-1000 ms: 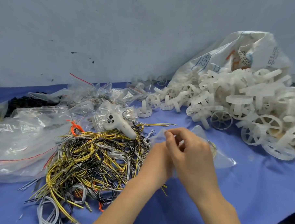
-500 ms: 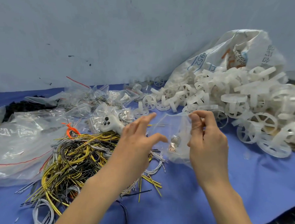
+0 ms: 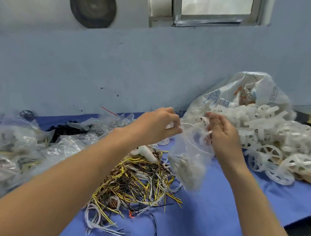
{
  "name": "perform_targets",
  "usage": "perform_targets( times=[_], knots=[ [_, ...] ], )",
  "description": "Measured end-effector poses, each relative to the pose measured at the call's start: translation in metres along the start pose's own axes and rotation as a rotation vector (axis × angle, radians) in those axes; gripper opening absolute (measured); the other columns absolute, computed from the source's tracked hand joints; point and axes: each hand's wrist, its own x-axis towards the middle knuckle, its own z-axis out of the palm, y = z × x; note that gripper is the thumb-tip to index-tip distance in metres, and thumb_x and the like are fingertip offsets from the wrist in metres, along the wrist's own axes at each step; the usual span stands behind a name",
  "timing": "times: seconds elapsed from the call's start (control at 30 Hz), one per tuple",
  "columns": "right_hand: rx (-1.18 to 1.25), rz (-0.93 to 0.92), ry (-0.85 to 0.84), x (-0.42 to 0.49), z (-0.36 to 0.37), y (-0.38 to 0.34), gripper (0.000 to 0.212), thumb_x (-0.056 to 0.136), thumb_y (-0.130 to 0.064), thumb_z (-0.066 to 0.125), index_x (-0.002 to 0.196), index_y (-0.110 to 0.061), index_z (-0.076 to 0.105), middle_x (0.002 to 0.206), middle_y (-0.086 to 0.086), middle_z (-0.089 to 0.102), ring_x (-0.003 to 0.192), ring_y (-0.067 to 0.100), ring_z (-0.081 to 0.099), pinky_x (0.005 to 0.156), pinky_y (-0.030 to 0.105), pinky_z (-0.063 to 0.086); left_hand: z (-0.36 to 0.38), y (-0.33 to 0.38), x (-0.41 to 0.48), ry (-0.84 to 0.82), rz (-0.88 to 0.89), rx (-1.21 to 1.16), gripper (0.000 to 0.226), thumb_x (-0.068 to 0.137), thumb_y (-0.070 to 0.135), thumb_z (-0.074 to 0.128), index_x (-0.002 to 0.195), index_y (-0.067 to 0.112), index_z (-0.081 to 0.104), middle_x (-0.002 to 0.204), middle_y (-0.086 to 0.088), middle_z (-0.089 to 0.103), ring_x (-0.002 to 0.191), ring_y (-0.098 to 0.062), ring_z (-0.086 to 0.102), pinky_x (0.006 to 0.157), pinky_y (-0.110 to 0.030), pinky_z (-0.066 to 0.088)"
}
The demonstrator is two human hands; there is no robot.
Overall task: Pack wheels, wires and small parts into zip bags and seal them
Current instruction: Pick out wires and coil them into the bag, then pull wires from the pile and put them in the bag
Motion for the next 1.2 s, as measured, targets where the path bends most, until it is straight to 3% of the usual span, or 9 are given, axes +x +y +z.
perform_targets(
  times=[0.13,0.23,0.37,0.5,0.6,0.87,0.97,1.1,1.2],
  knots=[
    [0.108,-0.011,-0.131,-0.035,0.008,-0.013,0.044,0.092,-0.071,0.043,0.116,-0.041,0.064,0.105,-0.024,0.066,0.097,-0.004,0.063,0.083,0.020,0.047,-0.037,0.003,-0.011,-0.004,-0.071,0.055,0.031,0.099,0.046,0.050,0.096,0.018,0.065,0.105,0.003,0.055,0.095,-0.014,0.049,0.083,-0.041,0.048],
    [0.156,0.007,-0.150,-0.055,0.022,-0.013,0.050,0.085,-0.060,0.067,0.128,-0.036,0.054,0.111,-0.023,0.064,0.103,-0.007,0.062,0.080,0.010,0.047,-0.062,0.000,-0.024,0.087,-0.102,0.047,0.035,0.099,0.042,0.051,0.096,0.011,0.065,0.101,-0.002,0.056,0.091,-0.020,0.052,0.081,-0.036,0.047],
    [0.254,0.097,-0.047,-0.063,0.055,-0.026,0.005,0.092,-0.029,0.067,0.096,-0.027,0.068,0.085,-0.014,0.071,0.089,0.012,0.065,0.079,0.020,0.050,-0.099,-0.005,-0.047,0.083,-0.150,0.055,0.032,0.098,0.044,0.051,0.090,0.014,0.063,0.097,0.001,0.053,0.079,-0.024,0.058,0.081,-0.041,0.049],
    [0.321,-0.030,0.024,-0.055,0.086,-0.050,0.015,0.097,-0.026,0.063,0.084,-0.024,0.071,0.067,-0.020,0.064,0.067,-0.001,0.054,0.067,0.016,0.046,-0.122,-0.024,-0.085,0.257,-0.159,0.131,0.029,0.097,0.045,0.054,0.089,0.019,0.064,0.092,0.007,0.048,0.077,-0.023,0.054,0.071,-0.034,0.043],
    [0.241,-0.029,-0.040,-0.065,0.109,-0.049,0.024,0.097,-0.025,0.063,0.074,-0.024,0.067,0.060,-0.019,0.057,0.058,-0.002,0.044,0.056,0.020,0.037,-0.115,-0.041,-0.120,0.067,-0.252,0.158,0.030,0.097,0.044,0.053,0.096,0.017,0.068,0.106,0.004,0.053,0.091,-0.023,0.057,0.073,-0.033,0.041],
    [0.162,-0.005,-0.116,-0.082,0.149,-0.038,0.015,0.098,-0.026,0.061,0.086,-0.026,0.070,0.076,-0.010,0.069,0.077,0.010,0.061,0.071,0.023,0.047,-0.094,-0.080,-0.175,0.110,-0.316,-0.093,0.014,0.098,0.044,0.052,0.101,0.031,0.058,0.101,0.013,0.057,0.086,-0.006,0.058,0.074,-0.025,0.047],
    [0.163,-0.055,-0.113,-0.087,0.154,-0.038,0.018,0.098,-0.025,0.060,0.083,-0.031,0.069,0.077,-0.022,0.069,0.077,0.004,0.063,0.069,0.015,0.045,-0.068,-0.122,-0.217,0.224,-0.592,-0.150,0.019,0.101,0.035,0.046,0.113,0.025,0.056,0.098,0.012,0.063,0.081,-0.007,0.062,0.071,-0.028,0.051],
    [0.135,-0.094,-0.147,-0.088,0.155,-0.039,0.020,0.098,-0.027,0.057,0.082,-0.032,0.067,0.074,-0.023,0.066,0.075,0.002,0.061,0.068,0.011,0.043,-0.009,-0.182,-0.302,-0.064,-1.102,0.019,0.026,0.093,0.009,0.042,0.107,0.017,0.063,0.105,0.001,0.063,0.091,-0.018,0.058,0.080,-0.032,0.048],
    [0.159,-0.109,-0.119,-0.084,0.147,-0.034,0.019,0.098,-0.029,0.058,0.083,-0.030,0.069,0.072,-0.018,0.067,0.071,0.000,0.060,0.067,0.011,0.043,0.020,-0.206,-0.348,-0.254,-1.230,0.048,0.028,0.092,0.007,0.043,0.111,0.011,0.063,0.116,-0.013,0.064,0.102,-0.028,0.060,0.086,-0.034,0.050]
  ],
)
